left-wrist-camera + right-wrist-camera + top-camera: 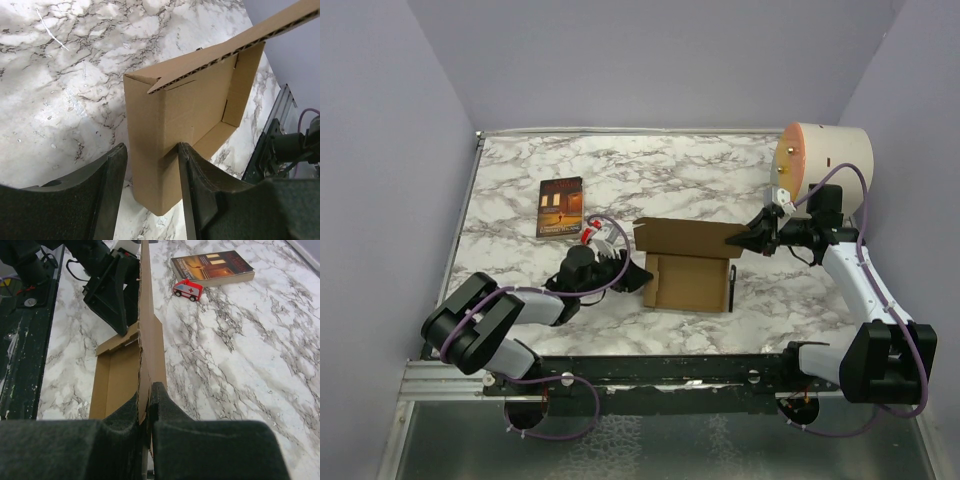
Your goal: Fold the paper box
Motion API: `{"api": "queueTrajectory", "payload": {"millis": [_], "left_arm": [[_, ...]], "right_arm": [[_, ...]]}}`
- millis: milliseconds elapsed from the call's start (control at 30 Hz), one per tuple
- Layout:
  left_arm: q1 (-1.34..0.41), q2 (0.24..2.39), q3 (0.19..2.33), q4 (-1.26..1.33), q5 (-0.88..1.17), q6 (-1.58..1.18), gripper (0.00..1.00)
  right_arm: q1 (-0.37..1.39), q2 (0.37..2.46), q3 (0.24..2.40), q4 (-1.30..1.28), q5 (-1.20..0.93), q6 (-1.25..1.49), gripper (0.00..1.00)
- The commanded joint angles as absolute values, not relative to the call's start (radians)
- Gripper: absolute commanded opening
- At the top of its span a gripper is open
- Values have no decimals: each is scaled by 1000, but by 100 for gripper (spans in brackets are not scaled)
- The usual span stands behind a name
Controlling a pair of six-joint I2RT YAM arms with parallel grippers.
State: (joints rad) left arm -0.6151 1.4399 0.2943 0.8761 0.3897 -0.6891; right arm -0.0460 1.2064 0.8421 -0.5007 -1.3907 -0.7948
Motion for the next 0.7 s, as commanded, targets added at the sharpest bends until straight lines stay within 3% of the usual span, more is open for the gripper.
{"api": "queueTrajectory", "payload": {"millis": [0,233,400,467,667], "left_arm": [[-649,1454,329,806,262,-677,47],[-700,1443,358,715,126,-663,45],[-729,1435,371,677,52,-652,38],[-735,1437,374,669,33,-650,33],[-762,1424,401,605,-46,-632,6]], "right_arm": [[-46,1213,831,-504,-1398,-812,1],[-46,1215,831,-505,-1400,-816,1],[-46,1218,832,-506,-1402,-818,1],[-46,1218,831,-507,-1400,-819,1],[-46,1218,825,-491,-1388,-801,1]]}}
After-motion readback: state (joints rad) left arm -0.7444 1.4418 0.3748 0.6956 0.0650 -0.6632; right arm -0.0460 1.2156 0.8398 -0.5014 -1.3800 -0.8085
